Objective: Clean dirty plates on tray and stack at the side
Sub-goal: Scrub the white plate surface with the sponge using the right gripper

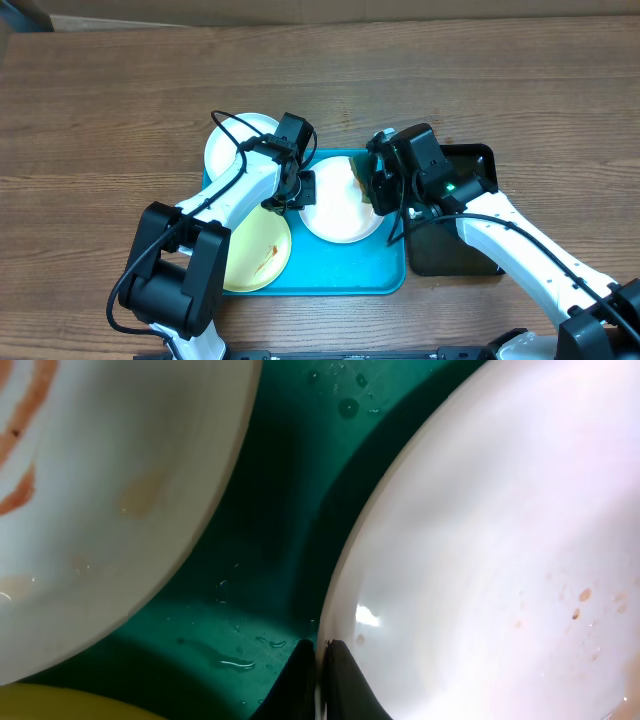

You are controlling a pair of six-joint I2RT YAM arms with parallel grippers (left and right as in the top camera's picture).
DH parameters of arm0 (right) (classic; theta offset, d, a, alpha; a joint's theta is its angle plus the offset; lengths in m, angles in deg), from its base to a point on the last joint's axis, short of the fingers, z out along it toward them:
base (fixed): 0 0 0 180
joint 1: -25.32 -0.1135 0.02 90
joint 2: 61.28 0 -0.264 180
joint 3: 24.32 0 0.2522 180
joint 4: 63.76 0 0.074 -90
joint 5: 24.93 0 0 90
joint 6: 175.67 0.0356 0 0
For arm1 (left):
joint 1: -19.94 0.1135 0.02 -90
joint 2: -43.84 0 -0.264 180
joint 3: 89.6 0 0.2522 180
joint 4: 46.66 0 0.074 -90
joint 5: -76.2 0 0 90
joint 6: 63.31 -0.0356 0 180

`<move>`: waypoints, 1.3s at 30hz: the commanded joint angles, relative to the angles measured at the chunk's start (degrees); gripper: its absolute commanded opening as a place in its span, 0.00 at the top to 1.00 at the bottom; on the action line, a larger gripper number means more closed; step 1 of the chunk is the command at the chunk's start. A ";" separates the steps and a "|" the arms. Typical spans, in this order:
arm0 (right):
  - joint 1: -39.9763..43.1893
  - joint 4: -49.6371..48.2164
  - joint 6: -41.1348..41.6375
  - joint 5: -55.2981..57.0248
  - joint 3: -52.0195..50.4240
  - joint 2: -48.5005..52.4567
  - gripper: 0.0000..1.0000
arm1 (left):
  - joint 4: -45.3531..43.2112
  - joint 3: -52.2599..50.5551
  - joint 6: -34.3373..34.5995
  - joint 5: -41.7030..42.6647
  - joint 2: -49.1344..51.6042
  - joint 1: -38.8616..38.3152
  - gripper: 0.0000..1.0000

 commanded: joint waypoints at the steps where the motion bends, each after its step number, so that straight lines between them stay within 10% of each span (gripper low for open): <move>1: 0.11 -0.57 -17.94 4.15 0.57 -0.11 0.96 | -0.26 -0.07 -5.40 0.24 0.87 -0.55 0.96; 39: -0.02 -6.82 -25.97 4.48 0.55 18.91 0.96 | -1.09 -0.07 -7.93 0.33 0.87 -0.55 0.96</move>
